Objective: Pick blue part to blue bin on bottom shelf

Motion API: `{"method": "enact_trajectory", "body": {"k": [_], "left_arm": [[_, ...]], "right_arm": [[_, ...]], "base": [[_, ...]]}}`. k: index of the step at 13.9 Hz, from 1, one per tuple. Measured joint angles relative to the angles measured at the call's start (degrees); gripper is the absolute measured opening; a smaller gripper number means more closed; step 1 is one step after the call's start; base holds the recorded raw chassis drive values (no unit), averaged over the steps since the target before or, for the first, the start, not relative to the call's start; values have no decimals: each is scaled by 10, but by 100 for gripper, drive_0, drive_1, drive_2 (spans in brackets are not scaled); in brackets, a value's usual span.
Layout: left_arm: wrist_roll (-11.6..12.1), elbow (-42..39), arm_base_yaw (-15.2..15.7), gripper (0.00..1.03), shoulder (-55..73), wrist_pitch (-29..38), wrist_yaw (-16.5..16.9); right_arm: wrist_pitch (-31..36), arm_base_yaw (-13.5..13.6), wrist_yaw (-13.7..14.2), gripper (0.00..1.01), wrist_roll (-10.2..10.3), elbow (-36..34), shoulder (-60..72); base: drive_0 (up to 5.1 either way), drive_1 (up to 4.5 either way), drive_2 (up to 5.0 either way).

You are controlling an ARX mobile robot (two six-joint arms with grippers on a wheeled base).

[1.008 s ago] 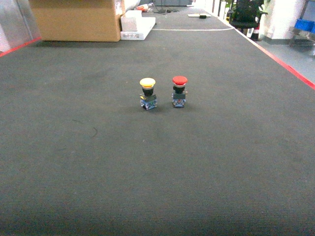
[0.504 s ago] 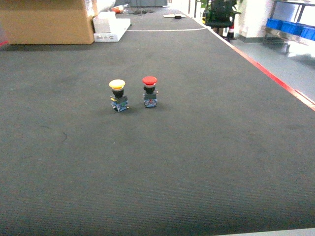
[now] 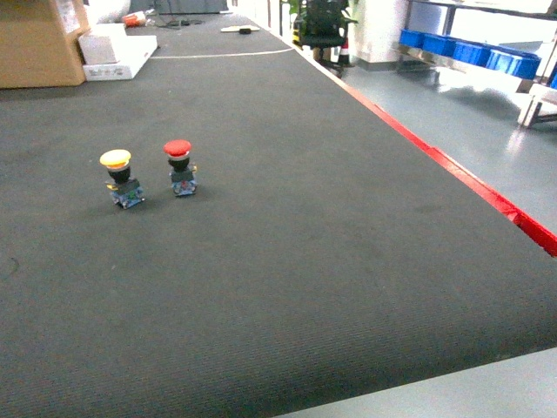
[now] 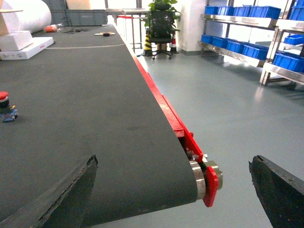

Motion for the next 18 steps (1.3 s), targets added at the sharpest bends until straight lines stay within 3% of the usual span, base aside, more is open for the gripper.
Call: {"method": "enact_trajectory", "body": {"k": [4, 18], "left_arm": [[0, 0, 0, 43, 0, 0, 0], [0, 0, 0, 43, 0, 0, 0]], "right_arm": [[0, 0, 0, 98, 0, 0, 0], [0, 0, 0, 98, 0, 0, 0]], "base": [[0, 0, 0], [-160, -160, -160]]}}
